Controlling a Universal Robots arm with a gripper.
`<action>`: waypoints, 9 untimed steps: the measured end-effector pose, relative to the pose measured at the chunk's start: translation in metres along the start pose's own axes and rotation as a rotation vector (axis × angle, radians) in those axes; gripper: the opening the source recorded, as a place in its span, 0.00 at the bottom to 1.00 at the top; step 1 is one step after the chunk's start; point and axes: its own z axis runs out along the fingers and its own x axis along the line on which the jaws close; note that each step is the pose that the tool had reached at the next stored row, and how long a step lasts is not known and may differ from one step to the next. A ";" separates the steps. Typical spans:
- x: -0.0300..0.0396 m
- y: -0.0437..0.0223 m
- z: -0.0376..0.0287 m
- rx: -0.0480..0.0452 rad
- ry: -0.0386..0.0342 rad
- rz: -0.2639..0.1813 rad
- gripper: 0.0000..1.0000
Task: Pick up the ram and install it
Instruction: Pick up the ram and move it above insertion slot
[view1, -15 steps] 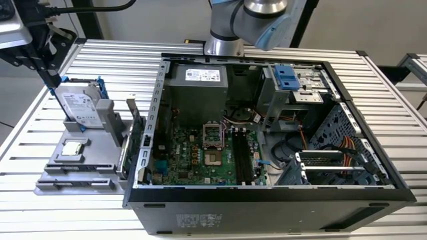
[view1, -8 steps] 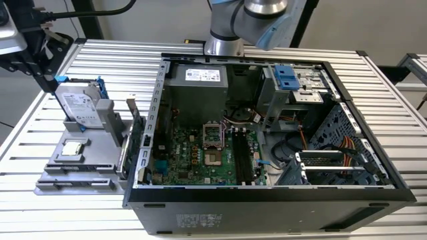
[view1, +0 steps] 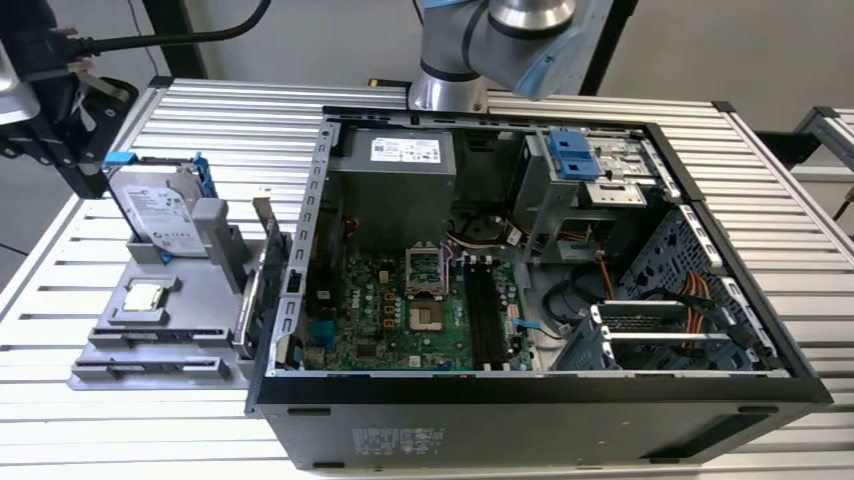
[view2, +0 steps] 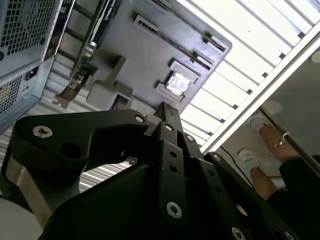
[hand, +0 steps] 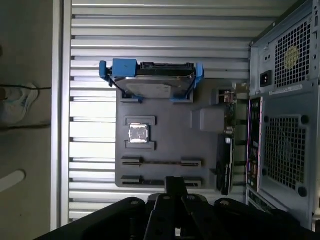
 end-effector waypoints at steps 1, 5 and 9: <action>0.0002 -0.0020 -0.0001 -0.0002 0.0001 -0.001 0.00; 0.0009 -0.0077 -0.0002 -0.0004 0.0004 -0.007 0.00; 0.0021 -0.0093 -0.0002 -0.0003 0.0013 -0.027 0.00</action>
